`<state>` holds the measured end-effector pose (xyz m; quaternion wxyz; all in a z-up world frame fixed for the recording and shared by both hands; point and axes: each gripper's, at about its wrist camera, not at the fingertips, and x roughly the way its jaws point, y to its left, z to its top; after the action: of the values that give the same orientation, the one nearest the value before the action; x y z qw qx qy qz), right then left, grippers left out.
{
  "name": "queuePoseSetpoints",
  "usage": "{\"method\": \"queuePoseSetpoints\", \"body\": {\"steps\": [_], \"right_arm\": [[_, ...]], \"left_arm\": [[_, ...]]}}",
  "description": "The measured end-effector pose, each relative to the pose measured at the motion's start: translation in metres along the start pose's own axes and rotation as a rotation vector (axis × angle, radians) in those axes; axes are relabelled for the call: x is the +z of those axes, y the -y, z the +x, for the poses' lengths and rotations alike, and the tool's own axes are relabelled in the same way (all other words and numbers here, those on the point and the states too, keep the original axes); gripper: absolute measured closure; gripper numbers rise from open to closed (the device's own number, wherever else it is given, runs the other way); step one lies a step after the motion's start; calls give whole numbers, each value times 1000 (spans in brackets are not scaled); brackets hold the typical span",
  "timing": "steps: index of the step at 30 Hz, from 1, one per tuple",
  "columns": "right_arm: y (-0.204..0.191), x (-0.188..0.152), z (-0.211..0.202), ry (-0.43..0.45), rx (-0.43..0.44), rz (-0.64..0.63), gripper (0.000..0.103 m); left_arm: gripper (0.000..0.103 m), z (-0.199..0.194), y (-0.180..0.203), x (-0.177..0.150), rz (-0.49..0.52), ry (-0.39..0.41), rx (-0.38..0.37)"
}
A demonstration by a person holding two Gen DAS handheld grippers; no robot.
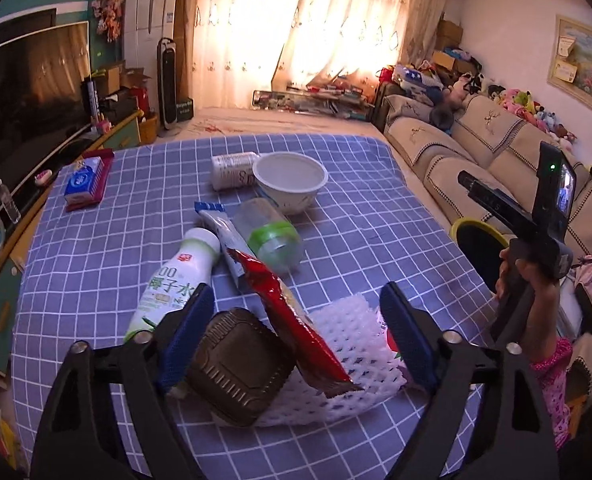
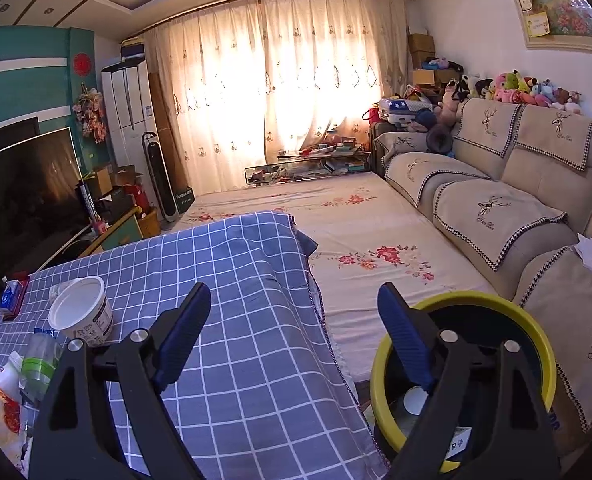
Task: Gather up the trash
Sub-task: 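Reach to the red snack wrapper and grasp it with the left tool, then carry the red wrapper over the bin and open the left tool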
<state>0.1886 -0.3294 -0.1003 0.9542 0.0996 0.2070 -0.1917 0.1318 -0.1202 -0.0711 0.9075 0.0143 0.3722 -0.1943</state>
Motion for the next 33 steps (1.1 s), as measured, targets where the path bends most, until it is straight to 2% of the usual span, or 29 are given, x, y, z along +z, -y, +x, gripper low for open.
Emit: {"method": "queuePoseSetpoints", "body": {"steps": [2,6,8,9,10,11,18,23,25,30,33], "right_arm": [[0,0,1,-3,1,-2,22],[0,0,2,-4,2,-1,22],[0,-1,3,-7,3,-1,22],[0,-1,2,-7,3,0,22],[0,0,2,-6,4,0,22],[0,0,2,-6,5,1,22],[3,2,-3,26,2,16,22],[21,11,-14,59,-28,67,22],[32,17,-22,55,-57,62,19],[73,23,-52,67,-163,62,18],[105,21,-78,95,-242,91,18]], "left_arm": [[38,9,1,2,0,-23,10],[56,25,-4,4,7,-64,50],[73,31,-6,4,6,-77,61],[77,32,-7,5,9,-77,66],[88,31,-7,5,11,-70,69],[90,30,-6,6,15,-59,74],[95,5,7,24,62,34,40],[95,2,45,45,136,73,-33],[95,10,64,53,163,63,-77],[95,44,117,71,229,9,-186],[95,71,162,79,280,-33,-244]]}}
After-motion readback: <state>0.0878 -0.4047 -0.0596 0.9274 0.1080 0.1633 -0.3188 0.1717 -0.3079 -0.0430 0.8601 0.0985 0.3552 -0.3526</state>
